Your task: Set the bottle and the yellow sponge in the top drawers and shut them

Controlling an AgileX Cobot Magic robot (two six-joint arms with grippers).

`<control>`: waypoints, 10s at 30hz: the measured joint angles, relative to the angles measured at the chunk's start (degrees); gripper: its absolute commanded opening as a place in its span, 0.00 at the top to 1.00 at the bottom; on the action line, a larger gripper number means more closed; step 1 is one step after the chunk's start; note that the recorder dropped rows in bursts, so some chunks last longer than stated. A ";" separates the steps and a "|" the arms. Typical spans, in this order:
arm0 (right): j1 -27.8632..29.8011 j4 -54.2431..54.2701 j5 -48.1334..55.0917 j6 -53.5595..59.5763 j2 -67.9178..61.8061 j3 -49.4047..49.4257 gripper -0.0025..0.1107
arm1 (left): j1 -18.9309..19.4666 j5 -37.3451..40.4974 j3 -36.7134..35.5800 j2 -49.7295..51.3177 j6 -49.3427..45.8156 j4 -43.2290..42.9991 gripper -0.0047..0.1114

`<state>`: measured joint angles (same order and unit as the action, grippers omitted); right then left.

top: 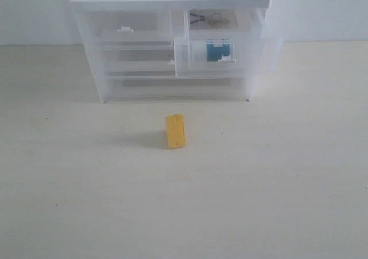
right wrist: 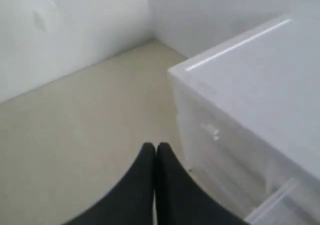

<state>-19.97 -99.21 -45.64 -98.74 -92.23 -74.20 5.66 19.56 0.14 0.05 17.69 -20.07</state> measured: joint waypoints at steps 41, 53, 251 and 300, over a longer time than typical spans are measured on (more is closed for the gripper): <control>7.84 -0.55 17.72 -4.93 0.97 9.07 0.98 | 0.00 0.00 0.00 0.00 0.00 0.00 0.93; 6.14 -0.72 74.16 -20.98 20.77 32.93 0.98 | 0.00 0.00 0.00 0.00 0.00 0.00 0.93; 6.95 127.95 40.65 100.00 76.51 74.27 0.97 | -44.77 -54.25 34.79 107.82 0.81 30.55 0.39; 6.95 127.95 40.54 100.00 76.51 74.27 0.97 | -53.59 -44.53 58.68 118.49 -55.31 96.26 0.89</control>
<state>-13.02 28.74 -5.10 1.26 -15.72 0.07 -47.93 -24.97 58.82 118.55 -37.61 76.19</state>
